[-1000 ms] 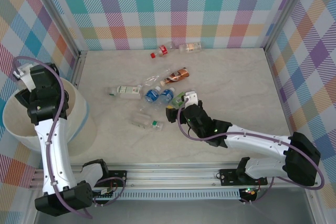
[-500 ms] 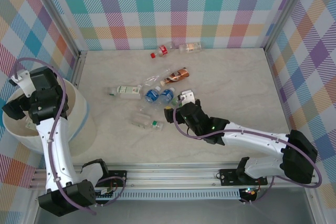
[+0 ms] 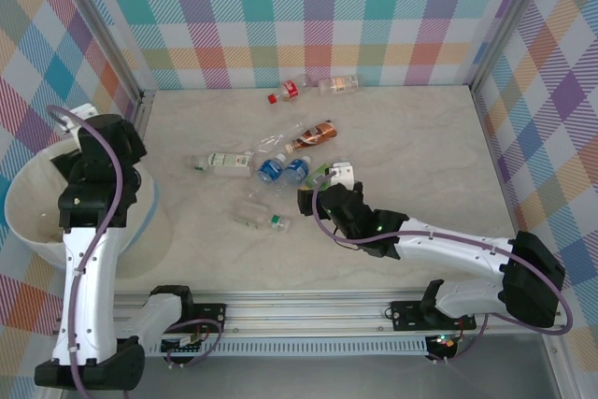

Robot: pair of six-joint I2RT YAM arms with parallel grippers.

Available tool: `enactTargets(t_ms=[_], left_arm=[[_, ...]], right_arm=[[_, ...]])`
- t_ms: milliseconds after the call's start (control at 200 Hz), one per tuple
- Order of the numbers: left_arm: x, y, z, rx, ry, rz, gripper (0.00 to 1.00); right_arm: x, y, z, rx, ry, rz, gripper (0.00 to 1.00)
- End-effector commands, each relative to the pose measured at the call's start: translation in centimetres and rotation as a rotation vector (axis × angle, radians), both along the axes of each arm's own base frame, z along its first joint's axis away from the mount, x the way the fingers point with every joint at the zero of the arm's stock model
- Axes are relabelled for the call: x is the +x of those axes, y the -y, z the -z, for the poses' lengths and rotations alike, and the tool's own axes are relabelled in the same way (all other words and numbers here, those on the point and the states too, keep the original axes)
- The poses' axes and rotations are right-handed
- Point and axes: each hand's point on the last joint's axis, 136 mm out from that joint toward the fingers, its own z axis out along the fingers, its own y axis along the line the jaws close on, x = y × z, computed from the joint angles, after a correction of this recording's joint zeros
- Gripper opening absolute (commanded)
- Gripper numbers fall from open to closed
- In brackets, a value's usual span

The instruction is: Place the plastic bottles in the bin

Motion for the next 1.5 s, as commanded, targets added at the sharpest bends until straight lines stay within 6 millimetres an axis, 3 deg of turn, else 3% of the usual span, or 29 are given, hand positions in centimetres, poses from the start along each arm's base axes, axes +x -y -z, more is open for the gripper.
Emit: enactTargets(t_ms=[0,170,260,330,440,635,925,1210,1495], left_arm=[[2.2,5.6,0.2,-0.152,0.057,0.205,1.0],[6.6,14.4,3.9,-0.296,0.057,0.413,1.0],[8.8,17.9,6.9,-0.357,0.028,0.461,1.0],[10.4,19.1,9.4,-0.423,0.02,0.44,1.0],[11.6,18.3,12.9,-0.528,0.024,0.244,1.0],[11.1,16.6,18.3,-0.694,-0.033,-0.15,1.0],[11.6,16.7,24.2,-0.82,-0.202,-0.412,1.0],[12.9,15.8,28.5,-0.868,-0.276,-0.528,1.0],[15.8,14.9,30.5,-0.827,-0.272,-0.539,1.0]], right_arm=[[0.1,1.3,0.9,0.013,-0.028,0.067,1.0],[-0.1,2.4,1.4,0.033,-0.039,0.117,1.0],[-0.4,3.1,1.5,0.043,-0.05,0.139,1.0],[-0.7,3.9,1.7,0.045,-0.058,0.157,1.0],[-1.4,5.2,1.7,0.055,-0.066,0.174,1.0],[-2.6,7.6,1.7,0.12,-0.061,0.211,1.0],[-4.0,10.2,0.9,0.212,-0.038,0.227,1.0],[-5.5,7.8,0.4,0.16,-0.072,0.013,1.0],[-5.6,5.4,1.1,0.107,-0.136,-0.062,1.0]])
